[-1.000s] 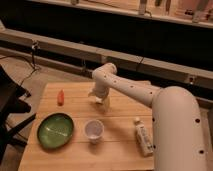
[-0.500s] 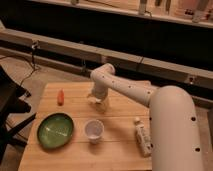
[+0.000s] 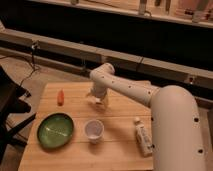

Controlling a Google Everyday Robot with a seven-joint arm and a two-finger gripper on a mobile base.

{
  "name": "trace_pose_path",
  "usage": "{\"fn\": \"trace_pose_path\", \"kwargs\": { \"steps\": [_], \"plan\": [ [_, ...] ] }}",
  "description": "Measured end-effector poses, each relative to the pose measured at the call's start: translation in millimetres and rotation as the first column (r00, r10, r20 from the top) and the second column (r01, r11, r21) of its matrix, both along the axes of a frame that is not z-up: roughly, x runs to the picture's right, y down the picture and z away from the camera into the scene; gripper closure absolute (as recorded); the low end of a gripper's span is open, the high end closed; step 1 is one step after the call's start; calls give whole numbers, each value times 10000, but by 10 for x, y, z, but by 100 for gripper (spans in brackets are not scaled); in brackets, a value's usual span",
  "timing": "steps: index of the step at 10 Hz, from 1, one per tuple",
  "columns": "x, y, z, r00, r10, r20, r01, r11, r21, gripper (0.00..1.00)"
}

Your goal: Place the white sponge in the ceramic cup

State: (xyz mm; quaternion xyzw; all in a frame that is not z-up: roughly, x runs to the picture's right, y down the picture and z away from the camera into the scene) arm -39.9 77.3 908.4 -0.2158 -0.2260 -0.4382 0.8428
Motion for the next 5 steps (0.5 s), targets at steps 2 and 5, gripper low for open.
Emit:
{"fn": "trace_pose_path", "kwargs": {
  "steps": [2, 5],
  "plan": [
    [38, -45, 24, 9998, 92, 173, -94, 9999, 141, 20],
    [147, -125, 94, 9998, 206, 17, -207, 9990, 385, 20]
  ]
}}
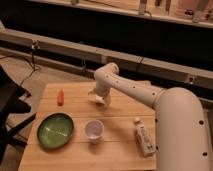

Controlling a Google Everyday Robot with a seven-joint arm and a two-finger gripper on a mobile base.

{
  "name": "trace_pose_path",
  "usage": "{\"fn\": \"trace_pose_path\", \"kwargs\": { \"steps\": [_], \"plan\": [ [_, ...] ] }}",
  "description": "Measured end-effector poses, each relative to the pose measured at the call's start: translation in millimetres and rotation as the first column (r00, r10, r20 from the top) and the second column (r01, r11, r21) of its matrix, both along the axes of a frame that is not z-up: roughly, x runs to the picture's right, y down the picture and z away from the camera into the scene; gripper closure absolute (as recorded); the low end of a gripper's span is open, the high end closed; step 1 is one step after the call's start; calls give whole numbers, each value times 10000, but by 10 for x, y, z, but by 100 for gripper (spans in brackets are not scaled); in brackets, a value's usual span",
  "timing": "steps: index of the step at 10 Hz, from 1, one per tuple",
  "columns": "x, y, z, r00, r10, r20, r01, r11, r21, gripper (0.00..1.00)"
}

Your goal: Place the white sponge in the ceramic cup

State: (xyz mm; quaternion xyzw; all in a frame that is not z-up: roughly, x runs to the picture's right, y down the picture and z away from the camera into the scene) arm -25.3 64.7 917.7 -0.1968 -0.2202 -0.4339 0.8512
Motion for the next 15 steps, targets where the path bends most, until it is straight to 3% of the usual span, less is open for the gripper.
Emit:
{"fn": "trace_pose_path", "kwargs": {
  "steps": [6, 11, 15],
  "plan": [
    [103, -143, 249, 9988, -156, -466, 166, 9996, 212, 20],
    [127, -92, 509, 9966, -422, -701, 408, 9990, -207, 21],
    [123, -17, 560, 9967, -572, -578, 553, 9979, -332, 55]
  ]
}}
